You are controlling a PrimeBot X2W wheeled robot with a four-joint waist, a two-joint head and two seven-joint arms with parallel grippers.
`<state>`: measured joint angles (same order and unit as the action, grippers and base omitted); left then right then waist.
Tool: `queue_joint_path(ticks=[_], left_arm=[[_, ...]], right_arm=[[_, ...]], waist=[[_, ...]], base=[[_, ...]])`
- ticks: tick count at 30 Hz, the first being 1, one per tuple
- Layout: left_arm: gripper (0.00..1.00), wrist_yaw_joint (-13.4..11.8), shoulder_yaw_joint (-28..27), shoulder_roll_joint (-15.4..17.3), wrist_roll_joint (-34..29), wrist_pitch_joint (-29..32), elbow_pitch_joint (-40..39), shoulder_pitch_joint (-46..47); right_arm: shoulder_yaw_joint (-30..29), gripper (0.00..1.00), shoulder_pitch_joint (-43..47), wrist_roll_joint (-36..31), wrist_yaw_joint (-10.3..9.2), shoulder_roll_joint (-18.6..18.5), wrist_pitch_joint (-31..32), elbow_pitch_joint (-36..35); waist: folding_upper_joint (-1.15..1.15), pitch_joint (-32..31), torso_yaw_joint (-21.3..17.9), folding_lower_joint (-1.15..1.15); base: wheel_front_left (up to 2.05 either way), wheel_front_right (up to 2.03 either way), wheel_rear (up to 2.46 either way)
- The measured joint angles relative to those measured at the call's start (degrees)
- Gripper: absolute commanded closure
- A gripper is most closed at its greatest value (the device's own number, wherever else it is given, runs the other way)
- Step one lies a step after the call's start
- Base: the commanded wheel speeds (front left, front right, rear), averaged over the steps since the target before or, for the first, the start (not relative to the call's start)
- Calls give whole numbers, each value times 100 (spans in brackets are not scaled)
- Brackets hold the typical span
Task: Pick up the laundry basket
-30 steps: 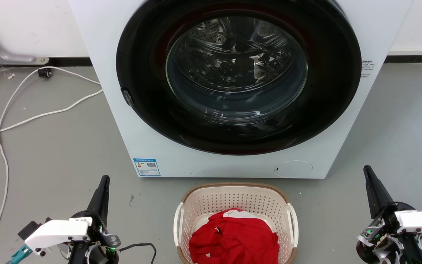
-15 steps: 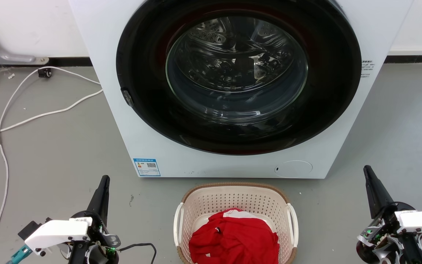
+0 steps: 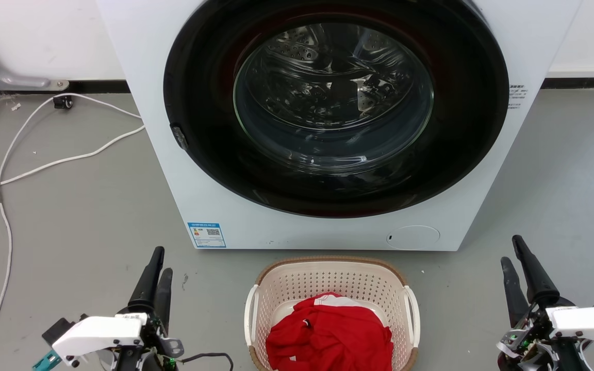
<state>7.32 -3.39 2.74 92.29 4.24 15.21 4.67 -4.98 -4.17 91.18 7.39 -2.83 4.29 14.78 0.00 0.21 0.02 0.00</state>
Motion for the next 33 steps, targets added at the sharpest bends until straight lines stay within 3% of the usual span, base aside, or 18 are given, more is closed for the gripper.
queue_joint_path(ticks=[8, 33], left_arm=[[0, 0, 269, 22, -556, -225, -146, 93], [0, 0, 840, 101, -3790, -768, -466, 271]], right_arm=[[103, 0, -1, -555, 0, -35, -229, -97], [120, 0, -18, -4542, 0, -7, -628, -534]], waist=[[0, 7, 7, 0], [0, 61, 9, 0]], base=[[0, 0, 0], [0, 0, 0]])
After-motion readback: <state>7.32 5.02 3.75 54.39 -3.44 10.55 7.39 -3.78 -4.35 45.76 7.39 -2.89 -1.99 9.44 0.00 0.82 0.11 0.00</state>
